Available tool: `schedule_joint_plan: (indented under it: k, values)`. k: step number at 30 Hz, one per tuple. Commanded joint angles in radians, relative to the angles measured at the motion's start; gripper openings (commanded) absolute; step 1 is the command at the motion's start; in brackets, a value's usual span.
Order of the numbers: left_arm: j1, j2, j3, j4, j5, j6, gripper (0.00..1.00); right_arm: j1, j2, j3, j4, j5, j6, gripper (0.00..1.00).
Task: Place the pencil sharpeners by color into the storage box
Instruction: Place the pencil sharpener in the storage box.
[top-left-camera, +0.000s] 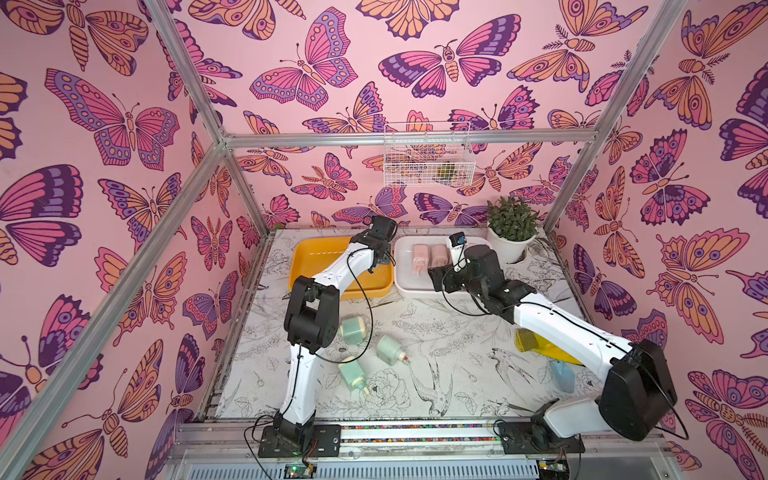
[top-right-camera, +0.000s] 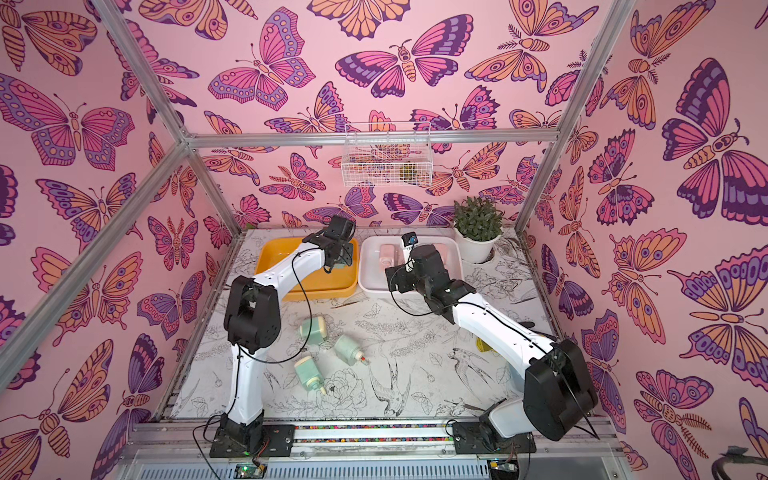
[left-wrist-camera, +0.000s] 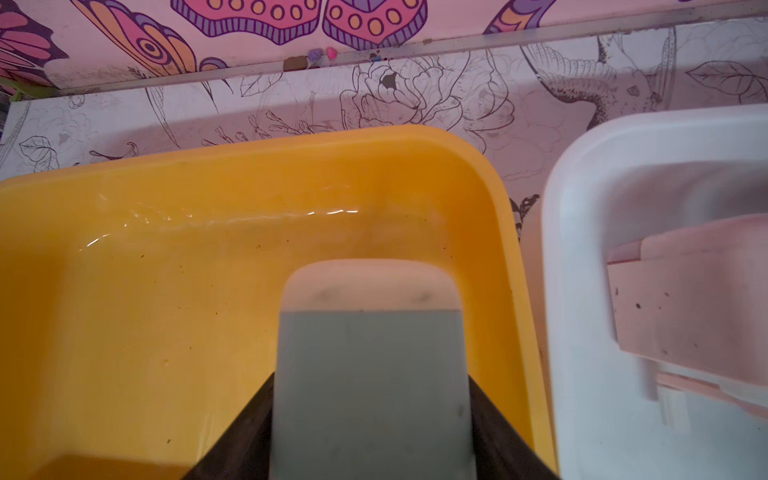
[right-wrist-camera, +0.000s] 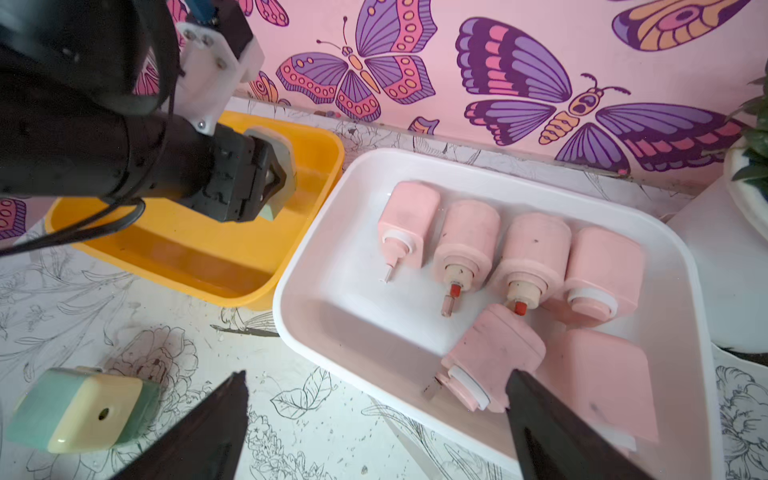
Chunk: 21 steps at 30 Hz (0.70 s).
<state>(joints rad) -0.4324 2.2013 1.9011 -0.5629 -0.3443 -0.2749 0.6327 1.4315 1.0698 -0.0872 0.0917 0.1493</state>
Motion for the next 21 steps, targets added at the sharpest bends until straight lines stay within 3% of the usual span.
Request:
schedule_joint_plan:
  k: [1, 10, 16, 21]
  values:
    - [0.005, 0.026, 0.044, 0.018, 0.009, -0.017, 0.00, 0.005, -0.044, -0.022, 0.046, 0.036, 0.010, 0.99]
    - [0.033, 0.033, -0.085, 0.287, 0.070, -0.022, 0.00, 0.005, -0.084, -0.040, 0.031, 0.081, 0.032, 0.99]
    - [0.047, 0.057, -0.102, 0.291, 0.055, -0.051, 0.00, 0.005, -0.118, -0.065, 0.035, 0.102, 0.039, 0.99]
    - [0.058, 0.066, -0.144, 0.350, 0.093, -0.074, 0.07, 0.004, -0.133, -0.067, 0.034, 0.074, 0.024, 0.99]
